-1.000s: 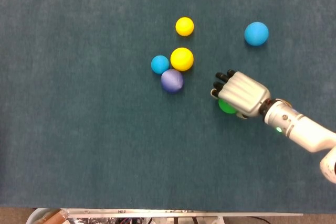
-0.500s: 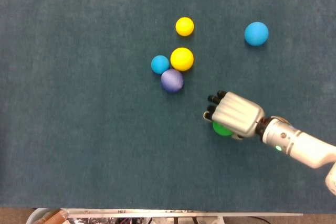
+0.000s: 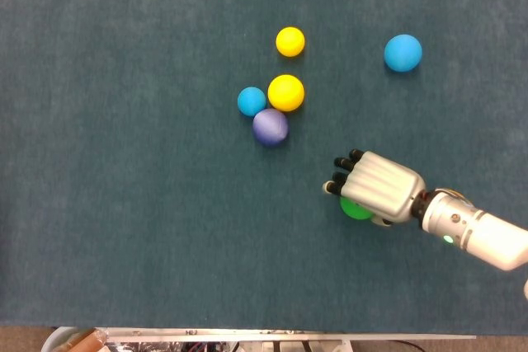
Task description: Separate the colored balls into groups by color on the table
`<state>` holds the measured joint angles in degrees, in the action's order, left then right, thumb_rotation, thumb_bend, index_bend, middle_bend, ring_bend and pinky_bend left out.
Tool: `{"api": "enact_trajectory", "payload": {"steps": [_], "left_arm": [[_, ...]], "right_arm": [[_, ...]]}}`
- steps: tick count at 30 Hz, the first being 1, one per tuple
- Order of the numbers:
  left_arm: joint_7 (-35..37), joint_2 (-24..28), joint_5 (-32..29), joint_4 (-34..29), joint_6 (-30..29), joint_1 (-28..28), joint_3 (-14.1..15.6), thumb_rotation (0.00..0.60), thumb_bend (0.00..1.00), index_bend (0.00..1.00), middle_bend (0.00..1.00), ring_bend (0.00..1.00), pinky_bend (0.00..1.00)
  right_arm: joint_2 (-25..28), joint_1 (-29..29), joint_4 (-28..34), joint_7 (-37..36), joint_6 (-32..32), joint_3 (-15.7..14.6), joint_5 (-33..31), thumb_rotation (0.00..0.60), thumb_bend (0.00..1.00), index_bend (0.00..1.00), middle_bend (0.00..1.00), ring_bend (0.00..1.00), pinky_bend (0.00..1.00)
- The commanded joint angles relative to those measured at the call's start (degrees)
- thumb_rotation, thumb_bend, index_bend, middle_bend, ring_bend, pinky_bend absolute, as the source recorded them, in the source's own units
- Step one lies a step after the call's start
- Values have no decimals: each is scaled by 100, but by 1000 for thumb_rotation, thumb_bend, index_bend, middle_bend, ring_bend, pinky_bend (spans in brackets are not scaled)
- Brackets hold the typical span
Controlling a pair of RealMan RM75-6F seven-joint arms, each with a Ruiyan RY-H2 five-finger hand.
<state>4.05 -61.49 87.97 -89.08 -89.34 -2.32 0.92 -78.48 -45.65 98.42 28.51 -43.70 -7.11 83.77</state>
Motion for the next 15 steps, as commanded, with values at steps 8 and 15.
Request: {"api": "enact_trajectory", "payload": {"steps": [8, 15], "left_arm": [[-44, 19, -19, -40, 20, 3, -2, 600, 325, 208, 246, 246, 193], [-61, 3, 5, -49, 37, 20, 3, 600, 325, 208, 246, 246, 193]], "right_arm": [[284, 33, 204, -121, -101, 49, 167, 600, 141, 261, 387, 199, 294], [144, 67, 16, 23, 76, -10, 44, 600, 141, 261, 380, 189, 294]]}}
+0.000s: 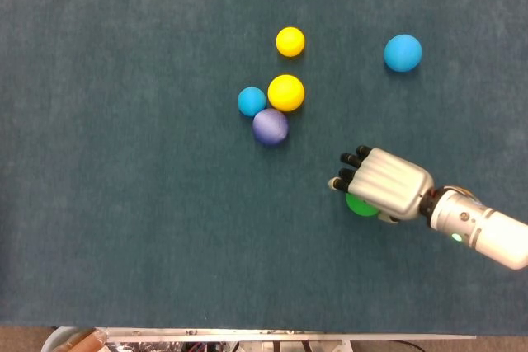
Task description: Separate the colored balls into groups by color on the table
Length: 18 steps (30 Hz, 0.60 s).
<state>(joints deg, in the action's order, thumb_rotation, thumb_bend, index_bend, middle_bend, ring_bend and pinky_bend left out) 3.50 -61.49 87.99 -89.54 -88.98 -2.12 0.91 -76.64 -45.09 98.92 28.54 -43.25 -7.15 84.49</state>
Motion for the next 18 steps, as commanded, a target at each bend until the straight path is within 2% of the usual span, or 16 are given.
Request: {"api": "enact_trajectory", "payload": {"steps": [1, 9, 15, 18], "left_arm": [[-10, 6, 5, -6, 1, 0, 4, 600, 325, 208, 246, 246, 193], [-29, 19, 0, -41, -22, -17, 6, 600, 325, 208, 246, 246, 193], [-43, 27, 28, -51, -38, -8, 0, 600, 324, 208, 246, 245, 193], [-53, 43, 28, -62, -51, -3, -13, 600, 325, 208, 246, 246, 193]], "right_arm": [[-53, 14, -50, 29, 35, -2, -31, 600, 141, 257, 375, 184, 294], [7, 4, 11, -18, 98, 19, -35, 600, 131, 125, 294, 123, 255], [258, 8, 269, -261, -89, 136, 118, 600, 130, 116, 290, 121, 252], [412, -11, 445, -431, -206, 303, 99, 600, 130, 116, 290, 120, 252]]}}
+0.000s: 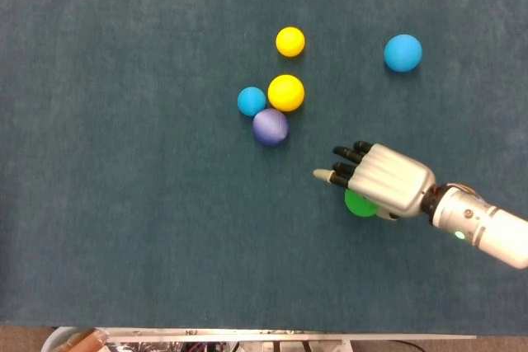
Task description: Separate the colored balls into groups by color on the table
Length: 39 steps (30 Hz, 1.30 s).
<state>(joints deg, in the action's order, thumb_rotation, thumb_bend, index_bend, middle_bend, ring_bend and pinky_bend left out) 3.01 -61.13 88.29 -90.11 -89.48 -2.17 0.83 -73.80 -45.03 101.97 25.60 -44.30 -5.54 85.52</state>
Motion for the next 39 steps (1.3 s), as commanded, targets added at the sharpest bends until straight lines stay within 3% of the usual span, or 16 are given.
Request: {"api": "enact_trajectory", "payload": {"steps": [1, 5, 11, 22, 39], "left_arm": [[-5, 14, -3, -11, 0, 5, -7, 600, 325, 208, 246, 246, 193], [-16, 30, 25, -36, -12, 12, -6, 600, 324, 208, 246, 246, 193], [-8, 54, 52, -60, -89, -45, 25, 600, 325, 208, 246, 246, 193], [94, 94, 45, -22, -259, -189, 61, 600, 325, 208, 246, 246, 193], [168, 85, 9, 45, -231, -210, 45, 600, 325, 208, 245, 245, 193]], "right_arm": [[165, -35, 182, -170, -116, 211, -46, 600, 130, 116, 290, 119, 252], [154, -200, 174, -85, -38, 587, -483, 600, 131, 116, 297, 119, 252], [-289, -541, -144, 423, 265, 901, -1345, 600, 131, 116, 324, 119, 252], [-1257, -1098, -947, 1288, 252, 1072, -2669, 600, 132, 116, 346, 119, 252], [-1728, -1472, -1358, 1318, 62, 1147, -3220, 600, 132, 116, 346, 119, 252]]}}
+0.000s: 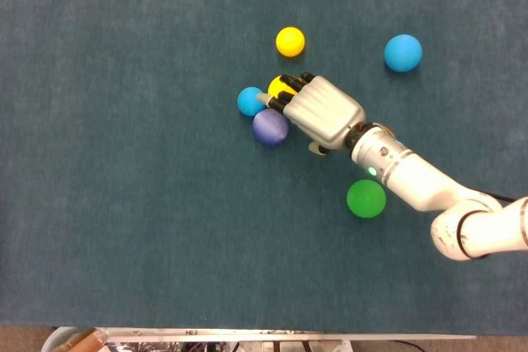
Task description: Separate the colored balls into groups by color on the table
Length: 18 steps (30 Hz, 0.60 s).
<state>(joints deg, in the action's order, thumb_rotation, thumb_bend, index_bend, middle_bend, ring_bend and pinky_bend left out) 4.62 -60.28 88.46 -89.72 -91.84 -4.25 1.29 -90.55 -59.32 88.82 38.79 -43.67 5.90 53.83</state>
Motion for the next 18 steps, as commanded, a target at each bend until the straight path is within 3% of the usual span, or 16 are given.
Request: {"api": "enact_trajectory", "payload": {"steps": [1, 8, 18], "left_arm": [[12, -2, -13, 11, 8, -3, -2, 600, 325, 208, 245, 245, 193], [75, -12, -47, 65, 14, -26, -4, 600, 325, 208, 245, 246, 193], [144, -26, -26, 134, 24, -21, -10, 600, 325, 208, 245, 246, 193]], "right_arm": [[-80, -61, -63, -9, -1, 10, -77, 600, 132, 116, 346, 119, 252], [-222, -203, -138, 76, -2, -50, -230, 600, 132, 116, 346, 119, 252], [-260, -335, 316, -43, -24, -41, -152, 600, 131, 116, 346, 119, 252]]}}
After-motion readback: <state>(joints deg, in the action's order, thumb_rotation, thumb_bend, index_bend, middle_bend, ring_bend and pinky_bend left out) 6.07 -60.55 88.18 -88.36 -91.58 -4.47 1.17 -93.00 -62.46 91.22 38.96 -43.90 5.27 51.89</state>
